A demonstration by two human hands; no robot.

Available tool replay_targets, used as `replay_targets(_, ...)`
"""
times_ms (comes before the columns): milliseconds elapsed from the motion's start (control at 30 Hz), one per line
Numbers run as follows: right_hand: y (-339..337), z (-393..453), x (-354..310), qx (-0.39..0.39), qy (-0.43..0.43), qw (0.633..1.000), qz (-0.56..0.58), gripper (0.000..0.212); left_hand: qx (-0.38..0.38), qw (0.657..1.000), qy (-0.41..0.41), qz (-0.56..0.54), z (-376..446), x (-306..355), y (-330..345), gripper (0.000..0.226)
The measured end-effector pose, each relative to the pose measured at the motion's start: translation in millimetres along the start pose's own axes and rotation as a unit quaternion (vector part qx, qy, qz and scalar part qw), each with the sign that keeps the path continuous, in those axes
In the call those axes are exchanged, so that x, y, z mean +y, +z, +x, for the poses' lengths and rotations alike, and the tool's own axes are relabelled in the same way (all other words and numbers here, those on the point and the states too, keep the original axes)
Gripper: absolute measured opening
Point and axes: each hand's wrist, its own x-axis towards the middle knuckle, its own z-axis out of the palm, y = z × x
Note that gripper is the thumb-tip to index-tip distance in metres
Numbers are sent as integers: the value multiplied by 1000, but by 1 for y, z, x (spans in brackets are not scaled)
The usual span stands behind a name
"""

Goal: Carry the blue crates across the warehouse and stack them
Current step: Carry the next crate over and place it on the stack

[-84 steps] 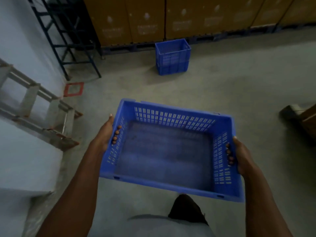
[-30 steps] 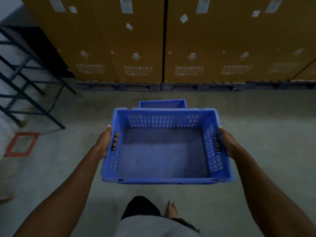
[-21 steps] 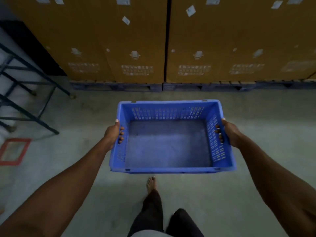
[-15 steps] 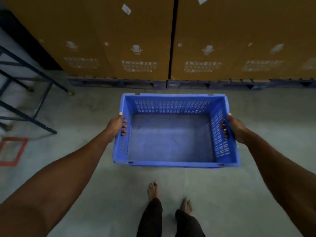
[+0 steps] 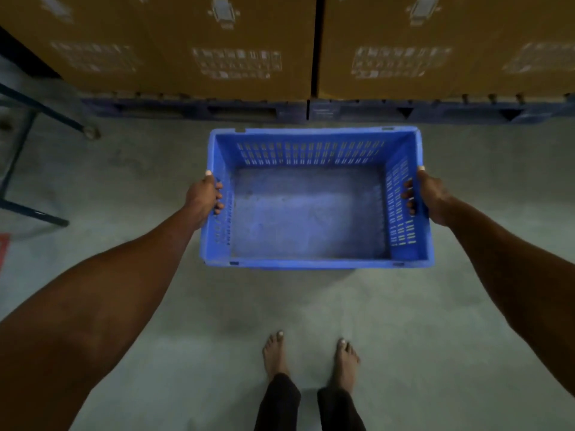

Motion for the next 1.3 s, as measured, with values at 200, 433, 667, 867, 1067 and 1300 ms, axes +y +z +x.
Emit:
replay_targets(200, 13, 40, 5, -9, 12, 1000, -3, 53, -2, 1000, -3, 1, 33, -8, 20, 51)
replay_targets(433, 23, 57, 17, -11, 12, 1000, 5, 53, 12, 1000, 0, -8, 55, -28, 27, 52)
replay_targets(667, 24, 50, 26, -2, 10, 1000, -11, 55, -6, 1000, 0, -17, 52, -38, 24, 53)
replay_targets(867, 17, 40, 32, -8, 16, 1000, -8, 55, -32, 999, 4, -19, 41, -48, 25, 51)
replay_targets(1067, 17, 37, 33, -17, 43, 999, -8, 53, -29, 999, -6, -11, 35, -50, 25, 51)
replay_targets(1300, 17, 37, 32, -18, 59, 998, 0, 53, -19, 1000, -12, -7, 40, -49, 27, 54)
